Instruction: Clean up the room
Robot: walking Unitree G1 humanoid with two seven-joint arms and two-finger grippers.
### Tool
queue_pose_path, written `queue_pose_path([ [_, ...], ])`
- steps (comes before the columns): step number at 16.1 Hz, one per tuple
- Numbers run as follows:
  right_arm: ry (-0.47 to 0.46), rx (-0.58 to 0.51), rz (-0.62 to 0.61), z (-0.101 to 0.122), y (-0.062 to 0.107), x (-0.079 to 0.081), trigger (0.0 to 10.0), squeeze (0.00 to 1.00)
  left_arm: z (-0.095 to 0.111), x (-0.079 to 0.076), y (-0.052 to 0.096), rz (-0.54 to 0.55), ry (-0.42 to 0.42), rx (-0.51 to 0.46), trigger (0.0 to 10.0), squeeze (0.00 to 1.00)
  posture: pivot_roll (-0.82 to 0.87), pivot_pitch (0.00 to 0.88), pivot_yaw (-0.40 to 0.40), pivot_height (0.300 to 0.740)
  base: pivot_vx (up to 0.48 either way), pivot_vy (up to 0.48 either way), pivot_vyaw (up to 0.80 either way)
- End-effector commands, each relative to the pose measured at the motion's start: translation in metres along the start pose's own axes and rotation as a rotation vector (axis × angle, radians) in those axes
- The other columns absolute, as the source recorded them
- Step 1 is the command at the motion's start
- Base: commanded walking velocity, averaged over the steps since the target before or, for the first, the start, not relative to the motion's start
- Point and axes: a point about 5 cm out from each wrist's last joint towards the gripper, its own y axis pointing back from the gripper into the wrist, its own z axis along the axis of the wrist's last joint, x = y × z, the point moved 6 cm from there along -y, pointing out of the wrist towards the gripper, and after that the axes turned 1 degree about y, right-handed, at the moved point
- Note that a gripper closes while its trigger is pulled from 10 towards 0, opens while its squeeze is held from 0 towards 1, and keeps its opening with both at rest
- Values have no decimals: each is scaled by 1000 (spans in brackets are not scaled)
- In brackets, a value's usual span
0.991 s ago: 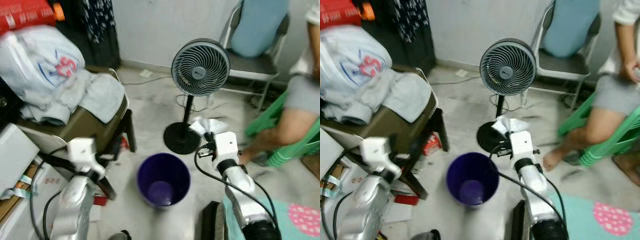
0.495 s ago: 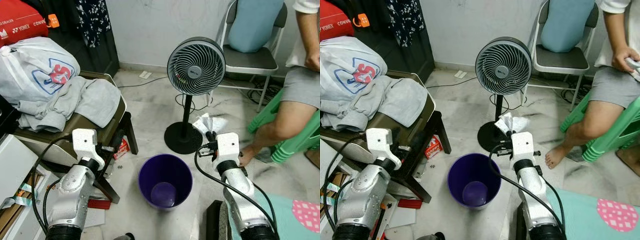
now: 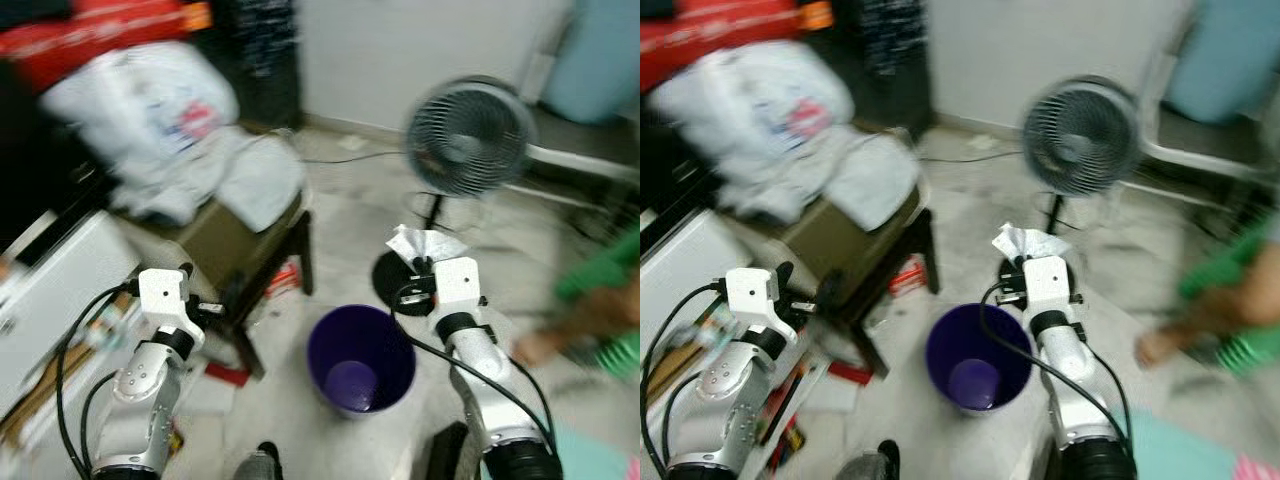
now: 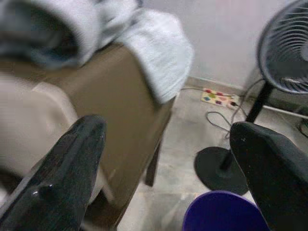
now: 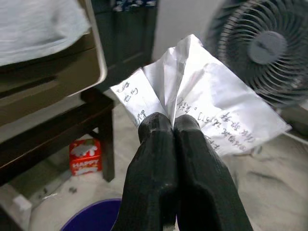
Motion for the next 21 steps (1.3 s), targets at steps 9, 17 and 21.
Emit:
queue_pose_path([
  [9,-18,12,17,0,2,0,10000,0,3,0,2,33,26,-14,10000,0,-11,176,-5,740,0,0,0],
  [17,-31,35,12,-4,-3,3,10000,0,9,0,10,14,20,-31,10000,0,17,196,3,740,0,0,0],
  [21,-27,59,33,-7,-13,15,10000,0,14,5,23,38,-25,-32,10000,0,59,236,-2,740,0,0,0],
])
